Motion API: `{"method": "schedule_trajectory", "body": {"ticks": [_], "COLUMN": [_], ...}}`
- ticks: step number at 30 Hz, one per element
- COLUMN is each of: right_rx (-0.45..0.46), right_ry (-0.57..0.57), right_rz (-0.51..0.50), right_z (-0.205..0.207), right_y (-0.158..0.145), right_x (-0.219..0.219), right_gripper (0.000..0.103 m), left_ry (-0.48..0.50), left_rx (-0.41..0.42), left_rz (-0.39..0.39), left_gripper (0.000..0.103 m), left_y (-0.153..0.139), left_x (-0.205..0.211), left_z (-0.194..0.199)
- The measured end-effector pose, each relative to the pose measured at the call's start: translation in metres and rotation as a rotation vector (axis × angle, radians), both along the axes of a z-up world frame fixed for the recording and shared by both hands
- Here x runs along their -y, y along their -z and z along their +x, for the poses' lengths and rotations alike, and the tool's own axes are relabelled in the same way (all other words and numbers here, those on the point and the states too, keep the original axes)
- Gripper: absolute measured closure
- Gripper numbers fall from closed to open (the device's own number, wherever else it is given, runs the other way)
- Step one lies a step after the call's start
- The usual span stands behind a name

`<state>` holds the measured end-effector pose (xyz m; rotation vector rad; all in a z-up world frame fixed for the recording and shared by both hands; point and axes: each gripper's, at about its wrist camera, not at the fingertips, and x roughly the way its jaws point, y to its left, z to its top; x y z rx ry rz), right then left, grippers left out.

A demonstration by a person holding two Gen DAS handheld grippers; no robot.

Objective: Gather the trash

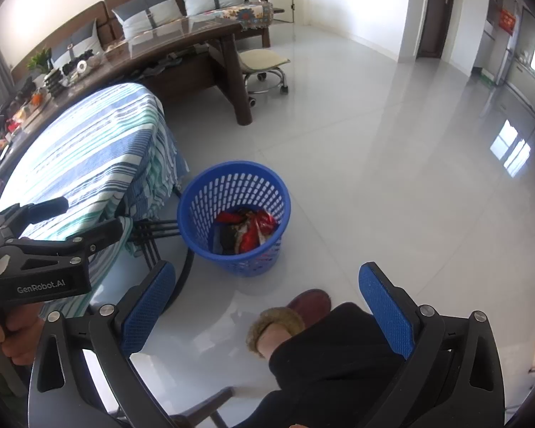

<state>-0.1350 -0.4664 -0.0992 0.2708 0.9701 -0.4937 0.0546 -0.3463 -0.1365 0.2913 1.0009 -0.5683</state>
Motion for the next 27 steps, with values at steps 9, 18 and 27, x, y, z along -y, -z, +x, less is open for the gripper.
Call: {"method": "schedule_trajectory", "body": {"ticks": [9,18,27], "right_rx": [-0.001,-0.003,-0.004], "right_ry": [0.0,0.001,0.005], "right_rz": [0.006,0.012,0.017], "right_z": [-0.0002,-0.0013,-0.0018], "right_y": [0.0016,0.0025,0.003], "right_x": [0.0011,0.0015,0.0013], "right_gripper": [0.0,0.0,0.0], "left_ry": [-0.002,0.0,0.003], "left_rx": [-0.004,-0.008,-0.009], "left_rz": [0.007,0.012,0.016], "left_gripper": [0.0,0.0,0.0], "left_y": [0.0028,0.0044,0.0057], "left_x": [0.0003,0.0034,0.0054], "left_z": [0.0002,-0.0006,-0.0014]}}
